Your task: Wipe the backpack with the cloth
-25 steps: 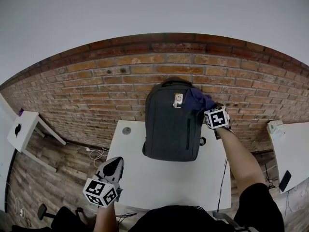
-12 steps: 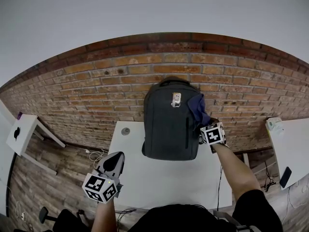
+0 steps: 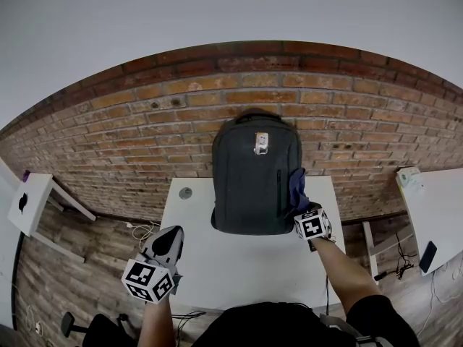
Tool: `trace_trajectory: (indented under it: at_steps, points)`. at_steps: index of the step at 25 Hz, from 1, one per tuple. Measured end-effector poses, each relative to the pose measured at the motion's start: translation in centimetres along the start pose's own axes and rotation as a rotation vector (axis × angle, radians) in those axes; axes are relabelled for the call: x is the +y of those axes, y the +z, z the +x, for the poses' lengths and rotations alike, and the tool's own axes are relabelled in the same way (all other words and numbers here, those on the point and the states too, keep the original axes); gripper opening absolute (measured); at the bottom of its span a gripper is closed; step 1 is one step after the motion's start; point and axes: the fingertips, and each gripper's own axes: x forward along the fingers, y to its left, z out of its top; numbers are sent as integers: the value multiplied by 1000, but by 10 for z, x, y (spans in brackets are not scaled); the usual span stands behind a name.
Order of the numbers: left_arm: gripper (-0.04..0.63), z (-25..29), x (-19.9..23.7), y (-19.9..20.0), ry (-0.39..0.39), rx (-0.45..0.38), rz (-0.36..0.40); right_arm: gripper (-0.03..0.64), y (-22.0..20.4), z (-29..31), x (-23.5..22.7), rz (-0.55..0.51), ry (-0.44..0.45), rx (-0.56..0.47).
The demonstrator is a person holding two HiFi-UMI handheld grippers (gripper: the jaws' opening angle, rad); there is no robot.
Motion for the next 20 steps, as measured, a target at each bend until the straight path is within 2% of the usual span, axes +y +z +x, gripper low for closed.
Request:
trace_trajectory:
  at_steps: [5, 10, 16, 20]
  points:
    - [-5, 2, 0, -2, -7, 1, -6, 60, -40, -5, 19, 52, 24, 39]
    - [-5, 2, 0, -3, -12, -5, -12, 60, -70, -21, 46, 60, 62, 69]
    - [-5, 4, 2, -7, -15, -5, -21, 60, -79, -25, 78, 113, 107, 72]
    - [-5, 5, 3, -9, -19, -3, -21, 60, -79, -25, 78, 128, 108, 79]
